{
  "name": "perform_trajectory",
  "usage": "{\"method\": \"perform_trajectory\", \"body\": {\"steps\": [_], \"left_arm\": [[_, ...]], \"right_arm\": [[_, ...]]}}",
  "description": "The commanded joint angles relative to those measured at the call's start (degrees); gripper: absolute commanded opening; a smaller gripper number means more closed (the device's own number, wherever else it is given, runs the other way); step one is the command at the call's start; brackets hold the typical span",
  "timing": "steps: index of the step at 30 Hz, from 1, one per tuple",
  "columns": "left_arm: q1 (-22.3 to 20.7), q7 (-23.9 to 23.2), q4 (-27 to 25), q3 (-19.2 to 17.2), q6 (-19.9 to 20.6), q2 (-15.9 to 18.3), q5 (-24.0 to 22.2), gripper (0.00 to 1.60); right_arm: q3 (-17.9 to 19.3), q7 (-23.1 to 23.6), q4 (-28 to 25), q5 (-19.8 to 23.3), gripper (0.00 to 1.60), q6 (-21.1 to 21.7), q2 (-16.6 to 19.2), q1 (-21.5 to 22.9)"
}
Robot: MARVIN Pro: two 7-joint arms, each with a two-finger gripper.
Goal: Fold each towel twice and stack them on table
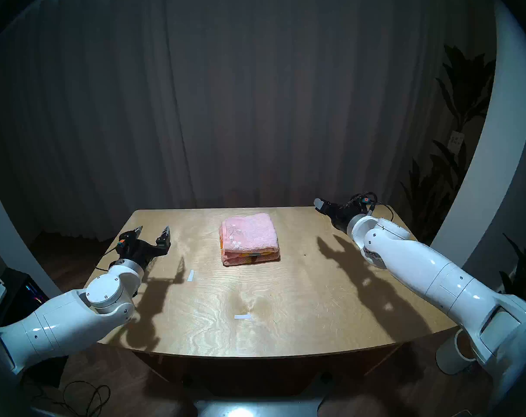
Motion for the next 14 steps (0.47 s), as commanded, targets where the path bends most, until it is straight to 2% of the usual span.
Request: {"method": "perform_trajectory", "body": {"steps": [1,14], "left_arm": [[-0.66,-0.15,-0.67,-0.61,-0.76,0.18,0.30,1.60],[-0.75,-0.08,-0.68,-0.47,-0.83,0.24,0.26,1.60]], "right_arm": [[1.60,-0.89,-2.18,2.20,1.60,-0.57,1.01,-0.72],[1.34,-1.16,-2.36,2.61,1.60,-0.74,1.21,-0.62]]}}
